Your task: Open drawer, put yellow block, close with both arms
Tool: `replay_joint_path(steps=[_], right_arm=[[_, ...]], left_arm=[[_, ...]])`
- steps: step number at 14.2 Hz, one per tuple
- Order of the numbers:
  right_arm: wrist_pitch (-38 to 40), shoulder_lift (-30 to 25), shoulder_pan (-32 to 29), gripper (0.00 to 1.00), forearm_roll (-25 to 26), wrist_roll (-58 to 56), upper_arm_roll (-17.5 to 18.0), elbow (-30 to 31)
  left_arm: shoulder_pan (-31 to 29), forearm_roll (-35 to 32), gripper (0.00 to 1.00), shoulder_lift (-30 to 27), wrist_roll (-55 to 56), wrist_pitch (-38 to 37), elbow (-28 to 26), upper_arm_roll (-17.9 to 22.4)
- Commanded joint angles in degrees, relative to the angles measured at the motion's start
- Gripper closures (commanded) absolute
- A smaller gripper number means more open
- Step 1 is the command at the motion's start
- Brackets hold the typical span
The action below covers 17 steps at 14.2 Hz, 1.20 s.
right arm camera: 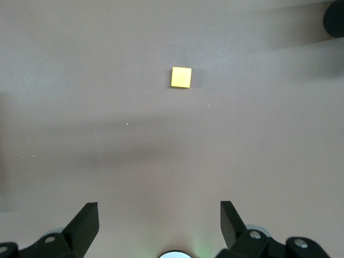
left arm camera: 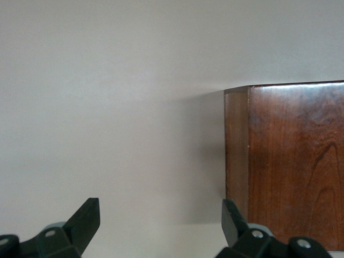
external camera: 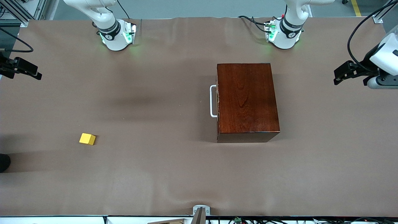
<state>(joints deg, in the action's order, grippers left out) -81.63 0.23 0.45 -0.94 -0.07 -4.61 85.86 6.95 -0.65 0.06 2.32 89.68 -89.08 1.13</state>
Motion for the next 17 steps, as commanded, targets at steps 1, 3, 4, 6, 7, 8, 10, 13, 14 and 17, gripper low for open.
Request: replay_joint_path(steps=[1, 3, 4, 6, 7, 8, 10, 13, 14, 17], right_arm=[[0.33, -0.41, -0.71, 0.0, -0.11, 0.42, 0.66, 0.1], [0.24, -0.32, -0.71, 0.0, -0.11, 0.15, 0.57, 0.1], [0.15, -0.32, -0.71, 0.0, -0.11, 0.07, 0.66, 0.1], [-0.11, -0.14, -0.71, 0.0, -0.02, -0.02, 0.66, 0.19], [-0.11, -0.14, -0.71, 0.0, 0.06, -0.02, 0.57, 0.19], [-0.2, -0.14, -0.71, 0.0, 0.15, -0.02, 0.57, 0.19], [-0.55, 0.03, -0.8, 0.0, 0.15, -0.02, 0.57, 0.19], [-2.48, 0.38, -0.89, 0.0, 0.24, -0.02, 0.57, 0.45], [-2.57, 0.47, -0.89, 0.0, 0.24, 0.07, 0.57, 0.45], [-3.18, 0.82, -0.97, 0.0, 0.24, -0.02, 0.57, 0.98]], left_arm=[[0.43, 2.93, 0.0, 1.87, 0.66, 0.93, 1.18, -0.51], [0.95, 2.76, 0.0, 3.71, 0.75, 0.94, 1.97, -3.05], [1.22, 2.76, 0.0, 5.38, 0.93, 0.94, 3.54, -4.8], [1.57, 2.94, 0.0, 8.02, 7.3, 0.94, 5.74, -7.71], [2.27, 2.68, 0.0, 9.51, 10.56, 0.94, 7.67, -9.37], [3.23, 2.59, 0.0, 10.22, 12.08, 0.85, 8.56, -10.26], [7.7, 2.59, 0.0, 11.01, 15.15, 0.94, 8.83, -10.62], [15.17, 2.59, 0.0, 14.52, 26.91, 0.94, 12.33, -10.62], [17.72, 2.59, 0.0, 16.27, 29.73, 0.94, 14.09, -10.45], [23.44, 2.59, 0.0, 19.36, 34.58, 2.68, 16.39, -10.18]])
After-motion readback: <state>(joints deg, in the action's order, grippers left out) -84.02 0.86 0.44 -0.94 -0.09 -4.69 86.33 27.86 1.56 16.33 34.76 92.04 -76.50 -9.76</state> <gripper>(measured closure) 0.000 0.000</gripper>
